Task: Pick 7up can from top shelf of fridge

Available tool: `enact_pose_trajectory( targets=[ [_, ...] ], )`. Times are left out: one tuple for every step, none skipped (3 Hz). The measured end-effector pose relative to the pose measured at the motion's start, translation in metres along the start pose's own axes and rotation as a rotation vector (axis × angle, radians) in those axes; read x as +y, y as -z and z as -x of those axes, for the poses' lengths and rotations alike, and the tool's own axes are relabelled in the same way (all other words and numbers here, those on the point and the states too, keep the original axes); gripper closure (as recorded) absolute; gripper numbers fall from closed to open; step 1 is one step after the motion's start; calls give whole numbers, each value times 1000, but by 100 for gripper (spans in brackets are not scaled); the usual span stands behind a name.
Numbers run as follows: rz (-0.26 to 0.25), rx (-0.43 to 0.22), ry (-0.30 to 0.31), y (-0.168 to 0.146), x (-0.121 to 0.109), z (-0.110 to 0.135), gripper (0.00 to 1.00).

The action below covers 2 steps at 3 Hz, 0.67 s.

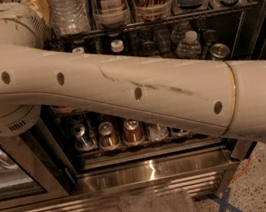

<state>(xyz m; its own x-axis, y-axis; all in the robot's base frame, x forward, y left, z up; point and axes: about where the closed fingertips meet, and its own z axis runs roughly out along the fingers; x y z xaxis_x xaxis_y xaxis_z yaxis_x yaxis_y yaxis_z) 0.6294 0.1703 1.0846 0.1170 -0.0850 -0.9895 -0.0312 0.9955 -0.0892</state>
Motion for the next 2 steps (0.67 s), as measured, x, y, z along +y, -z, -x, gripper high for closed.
enact_pose_trajectory(
  targets=[
    [-14, 13, 4, -5, -4, -3, 36],
    [-14, 13, 4, -6, -1, -3, 36]
  ],
)
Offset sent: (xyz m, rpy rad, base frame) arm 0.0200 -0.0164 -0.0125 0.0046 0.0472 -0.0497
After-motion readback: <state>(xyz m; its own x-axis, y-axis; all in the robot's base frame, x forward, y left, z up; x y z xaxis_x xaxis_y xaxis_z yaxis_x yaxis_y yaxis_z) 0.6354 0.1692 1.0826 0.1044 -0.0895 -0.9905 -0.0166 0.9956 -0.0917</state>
